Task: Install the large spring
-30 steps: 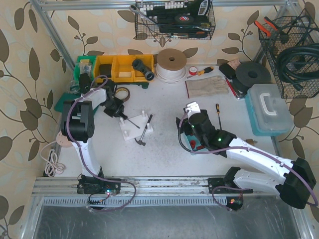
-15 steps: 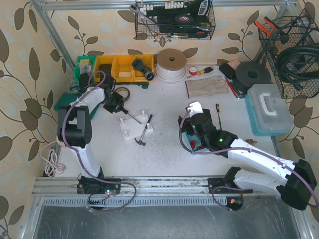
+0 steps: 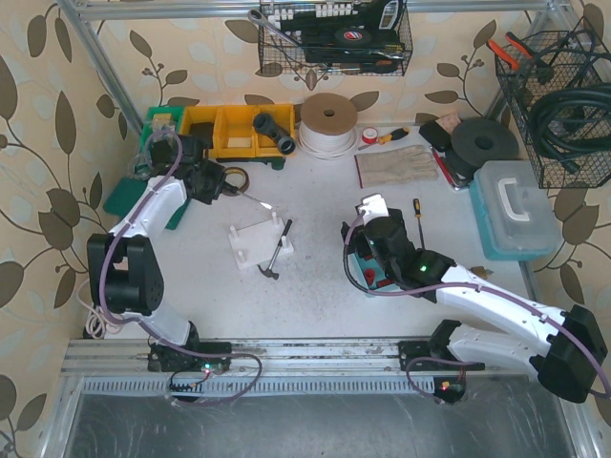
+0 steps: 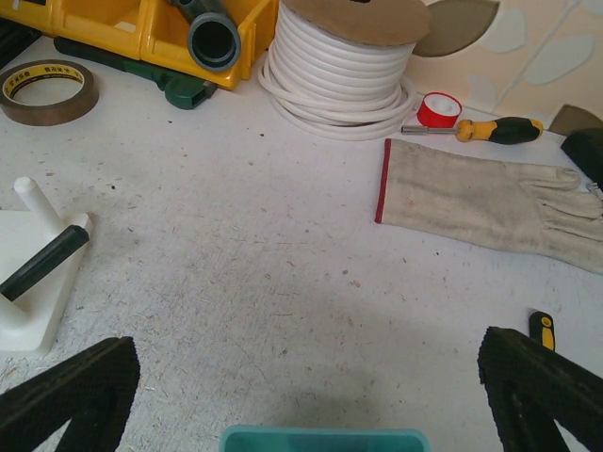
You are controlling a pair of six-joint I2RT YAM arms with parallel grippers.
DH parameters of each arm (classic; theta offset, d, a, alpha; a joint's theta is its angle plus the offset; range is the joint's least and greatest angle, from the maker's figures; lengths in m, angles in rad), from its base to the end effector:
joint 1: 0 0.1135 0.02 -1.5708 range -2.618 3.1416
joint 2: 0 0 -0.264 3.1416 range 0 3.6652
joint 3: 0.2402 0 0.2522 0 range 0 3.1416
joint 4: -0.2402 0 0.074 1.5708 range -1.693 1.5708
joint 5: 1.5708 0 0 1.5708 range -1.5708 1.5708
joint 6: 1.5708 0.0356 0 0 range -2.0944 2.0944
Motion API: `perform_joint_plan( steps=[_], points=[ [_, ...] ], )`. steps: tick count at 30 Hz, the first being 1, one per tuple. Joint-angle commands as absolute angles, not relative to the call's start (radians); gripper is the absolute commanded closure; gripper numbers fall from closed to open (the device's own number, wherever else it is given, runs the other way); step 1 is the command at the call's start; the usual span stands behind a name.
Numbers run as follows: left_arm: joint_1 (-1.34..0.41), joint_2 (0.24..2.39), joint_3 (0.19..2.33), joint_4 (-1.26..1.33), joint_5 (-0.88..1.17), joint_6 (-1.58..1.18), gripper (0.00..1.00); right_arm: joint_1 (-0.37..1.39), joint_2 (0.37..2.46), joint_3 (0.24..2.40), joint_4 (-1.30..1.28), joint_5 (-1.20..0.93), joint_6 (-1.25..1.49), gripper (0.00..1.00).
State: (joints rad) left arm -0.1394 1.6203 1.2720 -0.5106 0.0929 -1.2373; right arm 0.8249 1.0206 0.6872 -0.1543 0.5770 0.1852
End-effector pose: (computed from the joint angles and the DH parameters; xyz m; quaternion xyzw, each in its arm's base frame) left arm 0.3514 -0.0526 0.2671 -0.4747 0.8072 -0.2548 0.2412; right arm 0.1668 0.1519 0.2664 -0.1191 0.8259 0.0257 0.5504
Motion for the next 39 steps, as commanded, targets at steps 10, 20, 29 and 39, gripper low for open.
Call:
perform_joint_plan(
  steps=[10, 20, 29, 39],
  points=[
    [-0.23, 1.797, 1.354, -0.297, -0.105, -1.45, 0.83, 0.839, 1.027, 0.689, -0.166, 0.578, 0.186, 0.04],
    [-0.232, 1.965, 1.475, -0.247, -0.133, -1.458, 0.74, 0.842, 1.026, 0.679, -0.149, 0.572, 0.178, 0.04],
    [-0.232, 2.001, 1.488, -0.261, -0.118, -1.449, 0.44, 0.842, 1.015, 0.668, -0.132, 0.568, 0.176, 0.04],
    [-0.257, 1.85, 1.565, -0.483, -0.183, -0.973, 0.28, 0.842, 1.012, 0.668, -0.136, 0.605, 0.202, 0.04]
  ],
)
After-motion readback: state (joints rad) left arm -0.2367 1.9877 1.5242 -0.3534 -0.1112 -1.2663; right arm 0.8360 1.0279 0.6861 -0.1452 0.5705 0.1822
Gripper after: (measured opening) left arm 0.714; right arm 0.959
